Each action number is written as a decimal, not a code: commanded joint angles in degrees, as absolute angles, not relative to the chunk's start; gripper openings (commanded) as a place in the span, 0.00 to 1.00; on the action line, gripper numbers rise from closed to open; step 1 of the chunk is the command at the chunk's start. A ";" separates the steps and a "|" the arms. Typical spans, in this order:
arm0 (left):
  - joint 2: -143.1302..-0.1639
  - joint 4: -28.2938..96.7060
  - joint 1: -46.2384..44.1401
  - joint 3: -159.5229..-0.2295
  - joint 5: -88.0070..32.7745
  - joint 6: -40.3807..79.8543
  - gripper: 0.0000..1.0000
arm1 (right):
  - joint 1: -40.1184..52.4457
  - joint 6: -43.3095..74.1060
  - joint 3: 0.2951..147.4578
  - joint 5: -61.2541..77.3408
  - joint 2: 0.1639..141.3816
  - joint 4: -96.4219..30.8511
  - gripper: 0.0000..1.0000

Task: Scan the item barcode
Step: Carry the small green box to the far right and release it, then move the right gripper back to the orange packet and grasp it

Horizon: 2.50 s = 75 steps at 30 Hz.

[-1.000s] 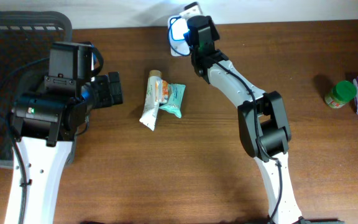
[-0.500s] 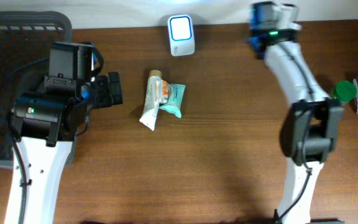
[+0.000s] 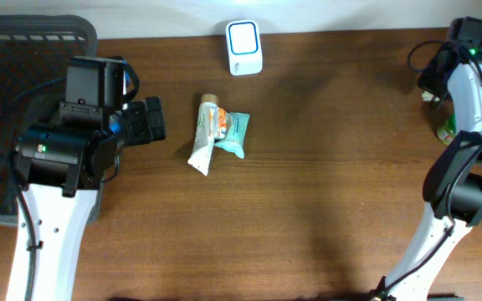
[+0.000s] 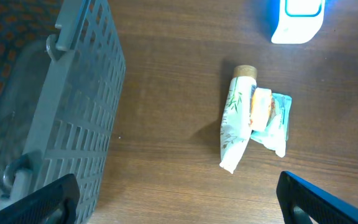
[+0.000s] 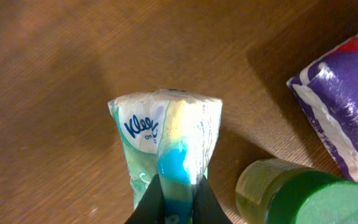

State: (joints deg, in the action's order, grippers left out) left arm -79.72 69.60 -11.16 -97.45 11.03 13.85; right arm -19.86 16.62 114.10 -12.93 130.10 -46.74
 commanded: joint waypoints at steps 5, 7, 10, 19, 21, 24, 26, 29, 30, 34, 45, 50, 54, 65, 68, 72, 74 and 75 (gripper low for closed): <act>-79.70 69.54 -10.96 -97.43 11.81 12.97 0.99 | -24.67 17.43 111.81 -15.46 133.84 -46.09 0.04; -79.70 69.56 -10.96 -97.43 11.84 12.97 0.99 | -25.80 16.95 111.77 -15.66 133.84 -46.09 0.04; -79.70 69.56 -10.96 -97.43 11.84 12.97 0.99 | -26.79 13.67 111.77 -15.73 133.84 -46.57 0.04; -79.70 69.56 -10.96 -97.43 11.84 12.97 0.99 | -27.44 12.23 111.77 -24.47 133.78 -49.95 0.04; -79.70 69.54 -10.96 -97.43 11.84 12.97 0.99 | -27.40 12.23 111.77 -22.02 133.78 -49.93 0.05; -79.70 69.56 -10.96 -97.43 11.84 12.97 0.99 | -27.40 12.25 111.77 -16.73 133.78 -49.34 0.17; -79.70 69.56 -10.96 -97.43 11.81 12.97 0.99 | -27.40 12.25 111.77 -13.13 133.78 -48.69 0.29; -79.70 69.58 -10.96 -97.43 11.84 12.97 0.99 | -27.40 12.23 112.27 -12.64 133.51 -48.73 0.49; -79.70 69.56 -10.96 -97.43 11.81 12.97 0.99 | -27.40 12.29 112.46 -12.60 133.29 -48.71 0.50; -79.70 69.56 -10.96 -97.43 11.81 12.97 0.99 | -27.33 12.29 114.89 -12.58 130.19 -49.19 0.51; -79.70 69.56 -10.96 -97.43 11.84 12.95 0.99 | -23.07 12.47 117.51 9.30 119.17 -55.00 0.99; -79.70 69.56 -10.96 -97.43 11.84 12.97 0.99 | -16.75 12.47 114.37 28.99 119.55 -60.55 0.98; -79.70 69.58 -10.96 -97.43 11.81 12.95 0.99 | -8.27 12.45 109.23 28.69 119.63 -57.80 0.99; -79.70 69.58 -10.96 -97.43 11.81 12.97 0.99 | 15.00 15.20 105.21 22.72 119.90 -42.02 0.99; -79.70 69.56 -10.96 -97.43 11.84 12.97 0.99 | 20.25 21.45 105.21 16.34 120.44 -40.60 0.99; -79.70 69.56 -10.96 -97.43 11.81 12.97 0.99 | 26.52 22.09 105.21 11.25 122.23 -37.08 0.91; -79.70 69.58 -10.96 -97.43 11.84 12.95 0.99 | 28.16 24.03 105.21 9.19 123.00 -36.14 0.86; -79.70 69.58 -10.96 -97.43 11.84 12.97 0.99 | 29.08 26.00 105.21 7.62 123.33 -35.66 0.83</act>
